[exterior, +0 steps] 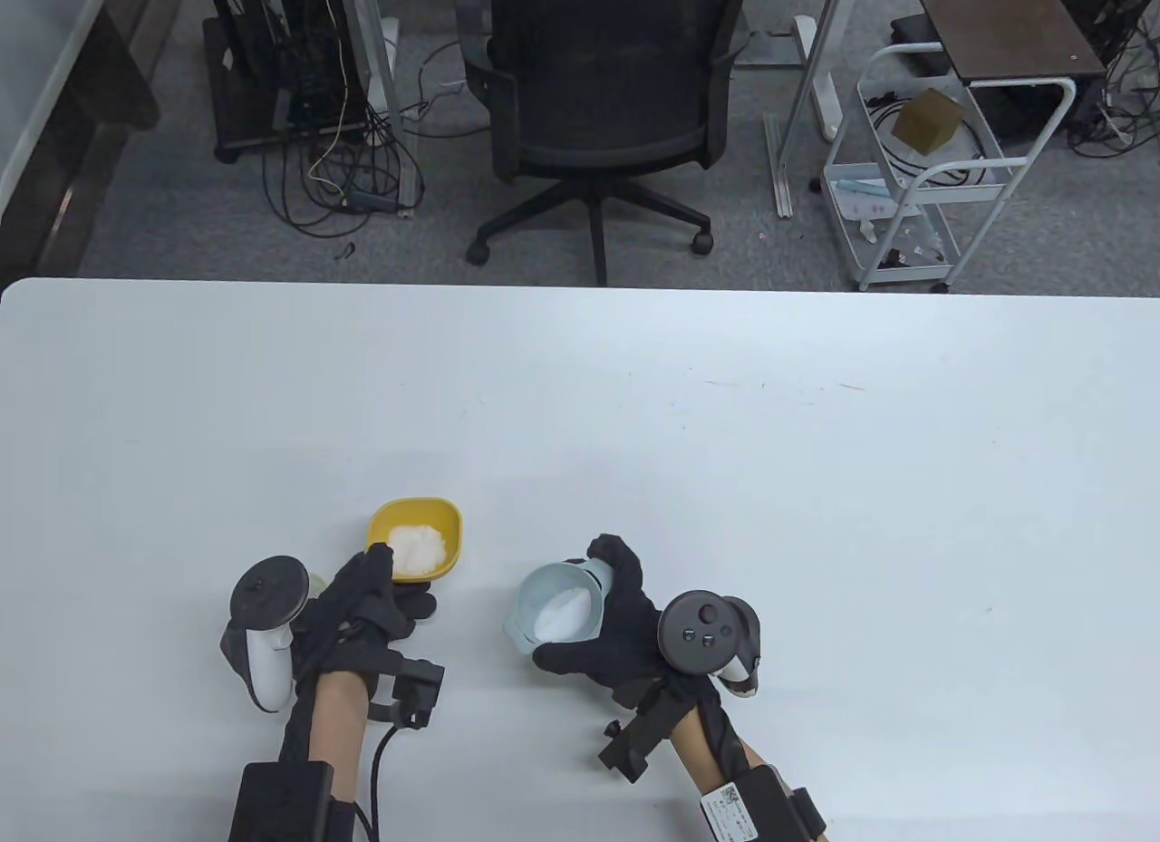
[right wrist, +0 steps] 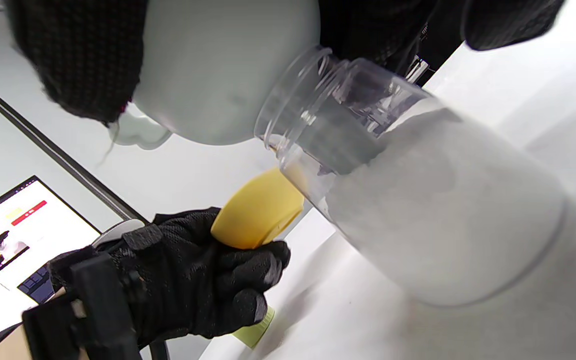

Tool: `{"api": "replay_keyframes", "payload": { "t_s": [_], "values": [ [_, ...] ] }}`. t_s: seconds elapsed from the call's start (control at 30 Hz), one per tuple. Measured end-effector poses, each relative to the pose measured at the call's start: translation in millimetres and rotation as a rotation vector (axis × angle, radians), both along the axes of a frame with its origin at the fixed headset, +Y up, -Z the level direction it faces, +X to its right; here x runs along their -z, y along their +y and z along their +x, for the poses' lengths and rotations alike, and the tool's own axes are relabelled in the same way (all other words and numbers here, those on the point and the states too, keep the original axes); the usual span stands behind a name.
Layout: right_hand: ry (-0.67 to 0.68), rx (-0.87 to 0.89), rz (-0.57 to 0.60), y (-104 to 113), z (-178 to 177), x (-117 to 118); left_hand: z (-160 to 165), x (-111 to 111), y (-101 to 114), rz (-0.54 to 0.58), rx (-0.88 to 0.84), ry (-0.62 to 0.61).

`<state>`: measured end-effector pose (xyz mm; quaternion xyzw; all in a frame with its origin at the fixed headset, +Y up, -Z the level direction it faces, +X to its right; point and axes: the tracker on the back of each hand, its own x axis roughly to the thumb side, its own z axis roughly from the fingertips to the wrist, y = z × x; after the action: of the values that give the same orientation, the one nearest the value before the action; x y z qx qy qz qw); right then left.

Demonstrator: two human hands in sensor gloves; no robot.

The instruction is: Unscrew the press dispenser and pour salt into it

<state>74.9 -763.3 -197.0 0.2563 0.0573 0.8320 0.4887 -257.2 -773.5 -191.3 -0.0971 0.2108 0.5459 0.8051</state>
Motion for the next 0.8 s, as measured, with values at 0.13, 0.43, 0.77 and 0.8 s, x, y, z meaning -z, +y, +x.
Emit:
{"api": "replay_keyframes", "payload": {
  "t_s": [0.13, 0.43, 0.77, 0.8],
  "values": [
    [0.000, 0.000, 0.000, 0.0, 0.0, 0.0, -3.2, 0.2, 1.9, -0.031, 0.152, 0.005],
    [0.000, -0.001, 0.001, -0.1, 0.1, 0.3, 0.5, 2.6, -2.6, -0.089, 0.256, -0.018],
    [0.003, 0.001, -0.003, -0.7, 0.3, -0.5, 8.3, 4.3, -8.0, -0.131, 0.371, -0.041],
    [0.003, 0.003, -0.004, -0.8, 0.2, -0.6, 8.4, 4.3, -7.8, -0.130, 0.374, -0.043]
  ]
}}
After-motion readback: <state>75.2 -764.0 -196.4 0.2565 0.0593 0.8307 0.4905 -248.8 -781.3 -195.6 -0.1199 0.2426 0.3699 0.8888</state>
